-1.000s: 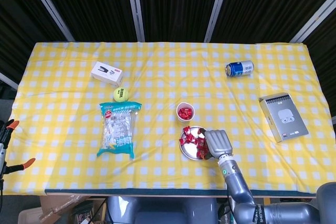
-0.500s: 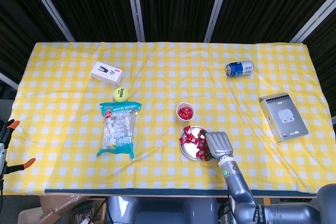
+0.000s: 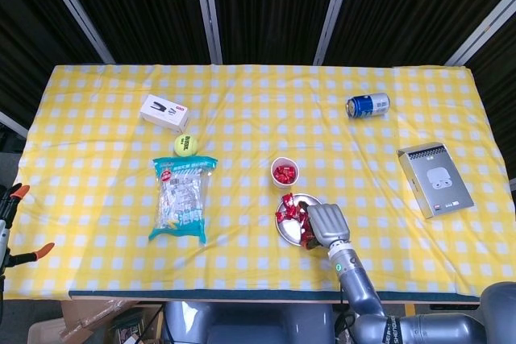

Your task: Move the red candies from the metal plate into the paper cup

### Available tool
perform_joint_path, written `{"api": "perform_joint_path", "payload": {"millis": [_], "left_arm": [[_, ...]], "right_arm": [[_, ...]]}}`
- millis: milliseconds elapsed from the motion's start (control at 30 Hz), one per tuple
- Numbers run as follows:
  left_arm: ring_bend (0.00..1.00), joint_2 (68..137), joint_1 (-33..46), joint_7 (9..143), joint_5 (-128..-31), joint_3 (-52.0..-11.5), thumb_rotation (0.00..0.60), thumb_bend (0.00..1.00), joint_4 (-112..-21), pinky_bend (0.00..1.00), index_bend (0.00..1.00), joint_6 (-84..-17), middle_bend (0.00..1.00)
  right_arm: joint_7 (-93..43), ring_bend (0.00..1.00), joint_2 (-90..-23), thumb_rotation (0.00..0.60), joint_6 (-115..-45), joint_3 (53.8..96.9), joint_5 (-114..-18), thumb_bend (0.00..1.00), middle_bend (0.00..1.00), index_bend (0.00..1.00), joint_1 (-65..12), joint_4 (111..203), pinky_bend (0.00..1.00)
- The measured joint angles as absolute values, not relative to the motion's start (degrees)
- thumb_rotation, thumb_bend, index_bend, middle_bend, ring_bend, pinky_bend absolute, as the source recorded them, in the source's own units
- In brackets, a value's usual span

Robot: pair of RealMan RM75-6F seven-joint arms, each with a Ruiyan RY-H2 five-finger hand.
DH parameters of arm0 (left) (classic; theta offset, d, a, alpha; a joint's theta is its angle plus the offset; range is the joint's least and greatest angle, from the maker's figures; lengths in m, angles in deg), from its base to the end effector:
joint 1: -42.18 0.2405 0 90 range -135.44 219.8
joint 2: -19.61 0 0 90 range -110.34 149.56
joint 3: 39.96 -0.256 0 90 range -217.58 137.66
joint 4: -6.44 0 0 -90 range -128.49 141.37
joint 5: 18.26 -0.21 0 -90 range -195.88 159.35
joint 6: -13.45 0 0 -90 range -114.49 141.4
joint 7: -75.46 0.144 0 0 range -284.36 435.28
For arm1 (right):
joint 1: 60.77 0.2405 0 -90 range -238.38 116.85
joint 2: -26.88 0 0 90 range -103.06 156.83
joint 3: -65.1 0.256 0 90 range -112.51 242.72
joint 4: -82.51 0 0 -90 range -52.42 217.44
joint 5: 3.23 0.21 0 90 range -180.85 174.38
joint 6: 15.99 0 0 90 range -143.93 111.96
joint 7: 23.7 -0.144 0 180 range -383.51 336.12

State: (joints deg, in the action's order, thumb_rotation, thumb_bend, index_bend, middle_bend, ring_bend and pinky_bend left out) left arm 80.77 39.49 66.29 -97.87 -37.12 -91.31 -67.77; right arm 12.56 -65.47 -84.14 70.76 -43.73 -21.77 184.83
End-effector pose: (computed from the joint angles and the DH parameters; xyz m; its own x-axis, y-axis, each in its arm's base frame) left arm -0.3207 0.1666 0.1631 0.1850 0.0641 0.9807 0.9710 0.1421 -0.1924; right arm -0.1519 -0.2696 -0.0408 0.3243 -0.4658 0.8233 -0.9446 -0.1135 0.3078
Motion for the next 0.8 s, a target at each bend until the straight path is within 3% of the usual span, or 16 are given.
{"api": "perform_joint_path", "payload": {"millis": [267,400,600,800], "left_arm": [[0.00,80.67,39.51,65.87,-97.86,-37.18,0.600,0.01,-91.18,0.00,0.00,-67.67,0.00],[0.00,80.69,39.55,65.86,-97.92,-37.22,0.600,0.01,-91.09,0.00,0.00,-67.72,0.00],[0.00,80.76,39.58,65.95,-98.04,-37.23,0.600,0.01,-91.04,0.00,0.00,-67.87,0.00],[0.00,80.80,39.60,66.10,-98.13,-37.23,0.600,0.01,-91.09,0.00,0.00,-68.01,0.00]], "right_arm": [[12.35,0.74,-66.66,0.600,-82.85,71.93,-41.12,0.17,0.70,0.32,-21.53,181.78,1.00],[12.00,0.74,-66.85,0.600,-82.08,72.04,-40.33,0.18,0.70,0.39,-21.63,180.52,1.00],[10.99,0.77,-66.74,0.600,-81.27,72.06,-40.16,0.43,0.70,0.54,-22.05,179.67,1.00],[9.98,0.79,-66.77,0.600,-81.15,72.12,-41.27,0.55,0.70,0.60,-22.43,179.60,1.00]]}}
